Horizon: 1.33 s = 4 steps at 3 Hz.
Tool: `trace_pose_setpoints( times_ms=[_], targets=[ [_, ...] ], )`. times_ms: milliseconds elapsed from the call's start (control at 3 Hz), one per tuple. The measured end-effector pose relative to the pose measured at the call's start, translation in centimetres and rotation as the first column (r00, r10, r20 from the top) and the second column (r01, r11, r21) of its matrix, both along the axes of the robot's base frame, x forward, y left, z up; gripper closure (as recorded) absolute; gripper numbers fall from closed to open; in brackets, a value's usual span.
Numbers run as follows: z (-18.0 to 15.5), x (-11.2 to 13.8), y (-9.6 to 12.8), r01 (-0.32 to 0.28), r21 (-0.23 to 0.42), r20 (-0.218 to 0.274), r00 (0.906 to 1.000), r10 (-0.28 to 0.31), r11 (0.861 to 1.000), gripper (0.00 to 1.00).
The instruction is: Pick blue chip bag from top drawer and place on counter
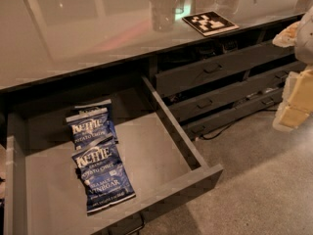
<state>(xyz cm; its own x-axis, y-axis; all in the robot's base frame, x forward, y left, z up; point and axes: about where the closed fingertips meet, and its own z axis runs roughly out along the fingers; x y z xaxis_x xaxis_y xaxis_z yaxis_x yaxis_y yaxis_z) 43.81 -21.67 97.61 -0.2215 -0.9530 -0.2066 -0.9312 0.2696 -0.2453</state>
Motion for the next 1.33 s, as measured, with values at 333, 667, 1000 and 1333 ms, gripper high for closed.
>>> trace_pose_setpoints(
  times_ms=[333, 667, 1000, 1333],
  targets=[
    [0.0, 0.0, 0.0, 0.000, 0.000, 0.000, 1.0000, 0.000, 1.000, 0.00],
    [-0.1, 0.4, 0.2, -0.018, 0.028, 0.020, 0.9996, 0.018, 0.999, 0.00],
    [-0.6, 3.0, 1.3, -0.096, 0.087, 0.071, 0.9934, 0.090, 0.992, 0.00],
    [-1.0, 6.8, 3.6, -0.221, 0.173, 0.150, 0.9691, 0.196, 0.960, 0.00]
  ],
)
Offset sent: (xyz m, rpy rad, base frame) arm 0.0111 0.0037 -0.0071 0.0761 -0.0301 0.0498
